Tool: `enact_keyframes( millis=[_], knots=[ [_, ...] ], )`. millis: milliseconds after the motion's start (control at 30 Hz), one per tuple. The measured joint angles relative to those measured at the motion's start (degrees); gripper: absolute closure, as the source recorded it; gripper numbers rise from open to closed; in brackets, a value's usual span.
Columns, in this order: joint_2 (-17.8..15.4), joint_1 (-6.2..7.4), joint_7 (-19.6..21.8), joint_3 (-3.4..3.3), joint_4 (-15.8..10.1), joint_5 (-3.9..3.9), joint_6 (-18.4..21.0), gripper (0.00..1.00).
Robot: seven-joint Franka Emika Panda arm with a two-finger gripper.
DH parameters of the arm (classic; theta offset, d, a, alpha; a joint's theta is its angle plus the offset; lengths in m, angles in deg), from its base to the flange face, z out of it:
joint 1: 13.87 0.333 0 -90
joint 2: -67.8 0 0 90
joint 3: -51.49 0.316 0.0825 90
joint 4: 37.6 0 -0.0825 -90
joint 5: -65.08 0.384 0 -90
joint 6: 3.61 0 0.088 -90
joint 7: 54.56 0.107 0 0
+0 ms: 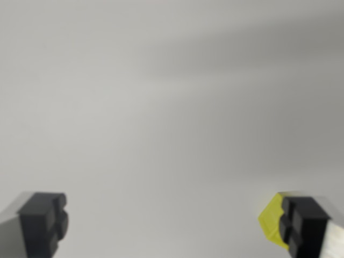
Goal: Pick yellow cube
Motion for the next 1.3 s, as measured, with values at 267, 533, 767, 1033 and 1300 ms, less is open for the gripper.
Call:
enact_keyframes(
  millis=[267,533,767,1033,1300],
  knots=[
    [-1.12,-1.22,1.07,0.0,-4.51,-0.01,-3.15,0.0],
    [-1.96,-2.52,2.08,0.0,-8.75,-0.03,-6.32,0.0],
    [-2.45,-3.73,2.91,-0.01,-12.24,-0.04,-9.08,0.0],
    [-2.73,-5.18,3.76,-0.01,-15.97,-0.06,-12.31,0.0],
    [-2.69,-6.73,4.55,-0.01,-19.45,-0.08,-15.62,0.0]
  ],
)
